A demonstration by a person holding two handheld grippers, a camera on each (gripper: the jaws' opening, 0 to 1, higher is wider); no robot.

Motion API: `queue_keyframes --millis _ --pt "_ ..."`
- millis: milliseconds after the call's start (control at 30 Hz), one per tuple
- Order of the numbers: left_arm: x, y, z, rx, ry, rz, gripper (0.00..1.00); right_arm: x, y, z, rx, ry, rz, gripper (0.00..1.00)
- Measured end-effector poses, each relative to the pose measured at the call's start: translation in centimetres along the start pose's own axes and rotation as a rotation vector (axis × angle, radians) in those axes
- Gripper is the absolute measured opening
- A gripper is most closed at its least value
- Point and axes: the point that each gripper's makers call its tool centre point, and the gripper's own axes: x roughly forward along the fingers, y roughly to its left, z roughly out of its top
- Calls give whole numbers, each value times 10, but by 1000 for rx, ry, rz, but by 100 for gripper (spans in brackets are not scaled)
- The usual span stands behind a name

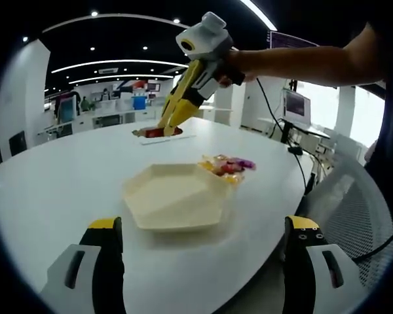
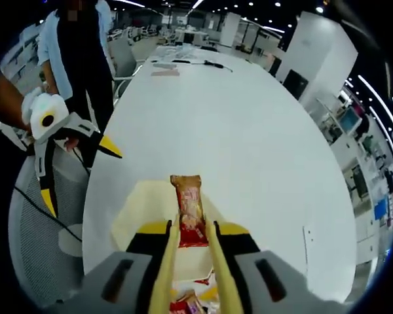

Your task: Place the target food into the container with the food tongs after gripping and lifting it, then release it inside without dropping or visibly crushing the food.

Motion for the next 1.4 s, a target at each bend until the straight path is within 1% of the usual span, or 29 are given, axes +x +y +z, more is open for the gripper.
queue_keyframes --millis 67,167,700,900,1067,1233,1400 --pt "0 0 0 1 -1 -1 100 0 -2 -1 -22 5 -15 25" --pt "0 0 0 0 1 -1 100 0 -3 -1 -27 1 -22 25" --pt "0 0 0 -2 -3 0 100 -13 -7 -4 -24 -16 -39 26" --pt "0 0 0 -2 -1 -1 100 -20 -9 -7 -21 -40 -45 26" --pt "0 0 -1 -3 0 0 100 -26 -7 -16 -20 -40 -47 26" --pt "0 -1 -1 -3 1 -1 100 -36 -2 -24 -39 -36 -52 26" --pt "0 -1 -1 -2 2 -2 100 -46 0 -40 -33 -28 -59 26"
